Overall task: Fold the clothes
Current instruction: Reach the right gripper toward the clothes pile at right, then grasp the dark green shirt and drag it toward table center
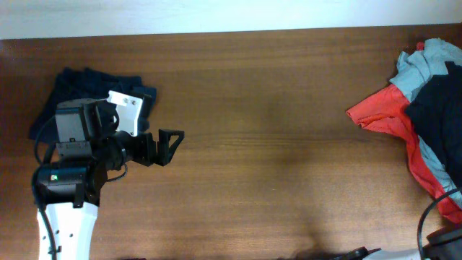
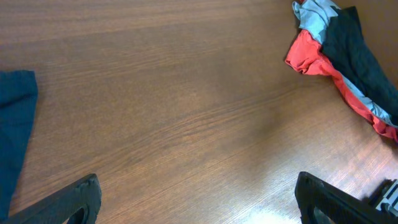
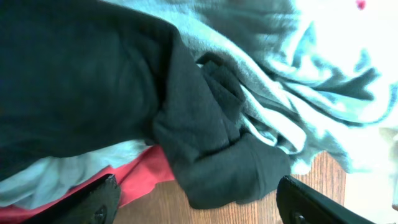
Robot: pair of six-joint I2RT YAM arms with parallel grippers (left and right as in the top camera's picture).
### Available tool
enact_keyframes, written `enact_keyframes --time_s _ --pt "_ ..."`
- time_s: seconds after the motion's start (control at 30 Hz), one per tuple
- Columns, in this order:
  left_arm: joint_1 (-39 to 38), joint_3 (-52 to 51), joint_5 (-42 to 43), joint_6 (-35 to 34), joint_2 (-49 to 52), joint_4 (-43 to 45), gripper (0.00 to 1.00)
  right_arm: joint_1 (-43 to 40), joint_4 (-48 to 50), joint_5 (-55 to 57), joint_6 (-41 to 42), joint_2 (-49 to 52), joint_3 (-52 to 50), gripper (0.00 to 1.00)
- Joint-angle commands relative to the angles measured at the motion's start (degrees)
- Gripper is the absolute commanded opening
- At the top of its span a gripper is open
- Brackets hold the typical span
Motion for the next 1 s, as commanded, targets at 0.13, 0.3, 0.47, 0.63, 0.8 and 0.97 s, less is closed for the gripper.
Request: enact_keyframes --time_s 0.13,0.3,0.47,0.63,0.8,0.97 --pt "-0.1 0.9 -2.7 0.9 0.0 0.0 0.99 -0.1 0.5 -0.9 1.0 2.9 -0.2 0.52" --pt "-0.1 0.9 -2.7 1.0 0.0 0.0 0.99 0.0 1.0 -13.6 1.0 2.0 -0.2 0.09" --pt "-0.1 0.9 -2.7 0.9 0.0 0.0 0.99 3.1 1.9 -32.6 0.9 -3.5 1.6 0.04" --pt "-0.1 0.9 -2.7 1.0 0.0 0.0 0.99 11.5 2.9 -46.8 0.3 -12.9 4.4 0.04" --pt "-0.1 0.9 -2.7 1.0 0.0 0.0 0.99 26.5 4.8 -46.2 -2.6 -22.9 6.0 0.04" --pt "-0.1 1.0 -3.4 1.0 0.0 0.0 0.99 44.8 9.8 -42.9 -4.1 -29.0 6.0 0.04"
